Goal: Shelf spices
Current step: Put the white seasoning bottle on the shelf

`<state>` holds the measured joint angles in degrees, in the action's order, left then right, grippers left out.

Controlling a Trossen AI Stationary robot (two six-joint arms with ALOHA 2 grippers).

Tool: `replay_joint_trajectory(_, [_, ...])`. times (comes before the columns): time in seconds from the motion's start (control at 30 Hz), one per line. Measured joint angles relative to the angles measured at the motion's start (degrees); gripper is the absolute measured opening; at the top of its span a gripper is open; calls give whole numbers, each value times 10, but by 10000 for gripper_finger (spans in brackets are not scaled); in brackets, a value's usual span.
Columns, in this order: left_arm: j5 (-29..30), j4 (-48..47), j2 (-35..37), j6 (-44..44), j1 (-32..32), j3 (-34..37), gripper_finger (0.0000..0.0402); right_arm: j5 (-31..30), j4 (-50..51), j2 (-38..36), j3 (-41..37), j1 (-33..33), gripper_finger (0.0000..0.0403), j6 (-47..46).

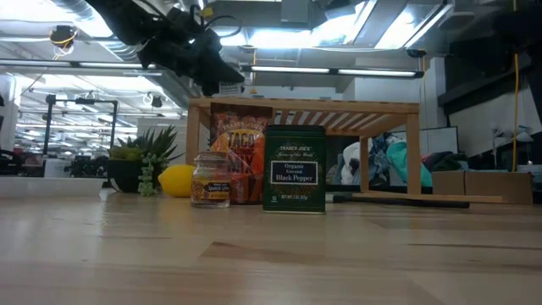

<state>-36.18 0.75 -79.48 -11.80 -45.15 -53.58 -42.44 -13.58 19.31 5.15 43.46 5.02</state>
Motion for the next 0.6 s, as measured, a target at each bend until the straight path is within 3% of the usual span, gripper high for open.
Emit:
replay_joint_trajectory(0.2, [10, 6, 0, 8, 11, 0, 192, 0, 0, 0, 0, 0, 347, 0])
replay_joint_trajectory(0.4, [34, 18, -2, 26, 28, 3, 269, 0, 0, 0, 0, 0, 347, 0])
replay_joint_trajectory(0.6, [38, 41, -1, 27, 41, 3, 286, 0, 0, 0, 0, 0, 347, 0])
